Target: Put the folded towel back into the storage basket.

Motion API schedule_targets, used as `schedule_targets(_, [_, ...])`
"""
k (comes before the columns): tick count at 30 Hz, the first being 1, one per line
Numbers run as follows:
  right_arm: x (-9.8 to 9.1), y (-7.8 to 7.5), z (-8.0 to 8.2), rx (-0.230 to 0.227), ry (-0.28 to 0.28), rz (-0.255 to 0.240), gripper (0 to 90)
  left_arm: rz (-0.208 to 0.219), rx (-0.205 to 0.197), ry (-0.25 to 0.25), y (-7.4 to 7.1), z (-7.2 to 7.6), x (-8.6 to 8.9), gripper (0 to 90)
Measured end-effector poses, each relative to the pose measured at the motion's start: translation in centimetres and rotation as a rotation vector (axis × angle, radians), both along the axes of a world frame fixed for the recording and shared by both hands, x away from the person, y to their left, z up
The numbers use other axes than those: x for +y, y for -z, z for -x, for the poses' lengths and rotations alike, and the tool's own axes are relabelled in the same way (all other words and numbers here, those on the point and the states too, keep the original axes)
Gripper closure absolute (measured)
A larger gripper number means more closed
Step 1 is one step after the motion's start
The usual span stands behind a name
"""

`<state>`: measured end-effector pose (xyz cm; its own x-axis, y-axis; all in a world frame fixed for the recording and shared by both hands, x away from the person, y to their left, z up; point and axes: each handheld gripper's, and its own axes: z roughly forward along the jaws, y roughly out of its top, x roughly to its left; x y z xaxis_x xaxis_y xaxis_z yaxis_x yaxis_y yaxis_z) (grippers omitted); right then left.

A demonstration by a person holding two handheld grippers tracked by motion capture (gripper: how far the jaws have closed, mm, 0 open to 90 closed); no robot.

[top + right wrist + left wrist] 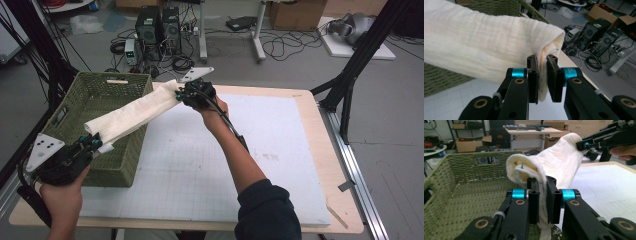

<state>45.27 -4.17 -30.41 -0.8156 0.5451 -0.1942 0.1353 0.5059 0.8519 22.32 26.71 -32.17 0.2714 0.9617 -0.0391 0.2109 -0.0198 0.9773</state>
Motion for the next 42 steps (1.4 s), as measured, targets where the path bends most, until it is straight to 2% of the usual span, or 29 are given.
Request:
schedule_targets(5, [1.8, -0.6, -0.4, -0.012, -0.022, -0.008, 81.2, -0.003, 0.001, -0.027, 0.0, 0.4, 1.1, 82.2])
schedule_targets(11, [4.2, -0.9, -0.8, -0.022, -0.046, 0.012, 81.2, 0.006, -0.001, -0.056, 0.2, 0.9, 2.4, 82.2])
schedule_targets(22, [7.7, -1.2, -1.6, -0.015, -0.081, 0.021, 81.1, 0.007, 0.005, -0.098, 0.5, 1.5, 4.2, 82.2])
schedule_targets(36, [10.7, -1.1, -2.3, -0.018, -0.11, 0.037, 81.0, 0.007, 0.017, -0.137, 1.0, 1.9, 5.8, 82.1])
schedule_targets(42, [12.0, -0.8, -2.8, -0.004, -0.104, 0.037, 81.0, 0.005, 0.023, -0.15, 1.0, 1.7, 6.3, 82.1])
